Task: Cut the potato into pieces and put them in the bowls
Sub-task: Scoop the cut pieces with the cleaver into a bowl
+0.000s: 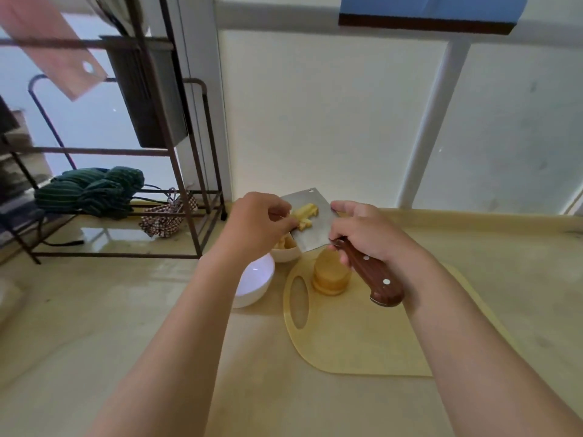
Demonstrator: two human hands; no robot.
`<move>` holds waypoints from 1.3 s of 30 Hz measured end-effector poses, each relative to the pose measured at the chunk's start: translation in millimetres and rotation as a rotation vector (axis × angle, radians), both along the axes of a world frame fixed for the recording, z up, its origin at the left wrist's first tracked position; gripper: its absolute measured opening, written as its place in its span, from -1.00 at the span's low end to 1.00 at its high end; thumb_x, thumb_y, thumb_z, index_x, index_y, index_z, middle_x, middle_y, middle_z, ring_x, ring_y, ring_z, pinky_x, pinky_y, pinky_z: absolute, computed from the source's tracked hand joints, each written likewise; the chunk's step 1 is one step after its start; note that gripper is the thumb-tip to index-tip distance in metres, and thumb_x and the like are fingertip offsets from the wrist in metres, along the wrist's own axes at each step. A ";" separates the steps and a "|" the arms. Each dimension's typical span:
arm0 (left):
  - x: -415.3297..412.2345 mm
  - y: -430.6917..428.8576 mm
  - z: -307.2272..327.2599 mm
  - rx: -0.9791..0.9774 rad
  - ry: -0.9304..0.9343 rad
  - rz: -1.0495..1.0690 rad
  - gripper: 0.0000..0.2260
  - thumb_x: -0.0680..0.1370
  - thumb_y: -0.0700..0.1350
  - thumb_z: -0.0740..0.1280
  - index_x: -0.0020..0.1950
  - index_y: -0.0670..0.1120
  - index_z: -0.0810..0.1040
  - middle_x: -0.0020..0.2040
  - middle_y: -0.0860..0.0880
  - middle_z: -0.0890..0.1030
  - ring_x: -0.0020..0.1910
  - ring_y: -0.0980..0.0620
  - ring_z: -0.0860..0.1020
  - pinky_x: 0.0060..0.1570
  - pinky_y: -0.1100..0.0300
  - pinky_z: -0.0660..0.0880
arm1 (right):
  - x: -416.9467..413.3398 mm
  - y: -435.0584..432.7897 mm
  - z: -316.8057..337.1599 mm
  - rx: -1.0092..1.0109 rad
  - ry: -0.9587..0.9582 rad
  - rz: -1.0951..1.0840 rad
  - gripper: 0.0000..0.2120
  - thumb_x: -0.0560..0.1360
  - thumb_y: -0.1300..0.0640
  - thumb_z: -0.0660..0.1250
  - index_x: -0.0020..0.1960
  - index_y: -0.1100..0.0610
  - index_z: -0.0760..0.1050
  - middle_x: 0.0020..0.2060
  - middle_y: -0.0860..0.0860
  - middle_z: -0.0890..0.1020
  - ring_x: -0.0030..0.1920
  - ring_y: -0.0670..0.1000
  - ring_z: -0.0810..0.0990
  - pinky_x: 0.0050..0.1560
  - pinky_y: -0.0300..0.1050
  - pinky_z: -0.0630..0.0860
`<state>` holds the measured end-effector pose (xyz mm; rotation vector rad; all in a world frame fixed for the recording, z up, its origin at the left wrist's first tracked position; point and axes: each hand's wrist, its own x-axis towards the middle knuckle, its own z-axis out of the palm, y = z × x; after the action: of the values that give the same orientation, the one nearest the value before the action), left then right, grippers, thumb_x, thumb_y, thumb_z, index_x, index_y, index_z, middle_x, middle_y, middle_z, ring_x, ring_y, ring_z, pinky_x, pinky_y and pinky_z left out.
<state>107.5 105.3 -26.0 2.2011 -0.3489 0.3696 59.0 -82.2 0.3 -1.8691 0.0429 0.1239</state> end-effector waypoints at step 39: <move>34.0 5.4 -41.6 0.280 0.112 0.023 -0.45 0.52 0.37 0.06 0.49 0.28 0.25 0.23 -0.07 0.51 0.21 -0.10 0.49 0.20 -0.09 0.47 | 10.8 16.8 5.6 -0.344 -0.041 0.125 -0.31 0.52 0.31 0.22 0.61 -0.02 0.24 -0.19 0.10 0.67 -0.50 -0.01 0.60 -0.52 -0.28 0.44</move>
<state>141.5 110.7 -67.7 2.4893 -0.3304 0.2187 69.8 -65.4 5.9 -2.2180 -0.0867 0.1732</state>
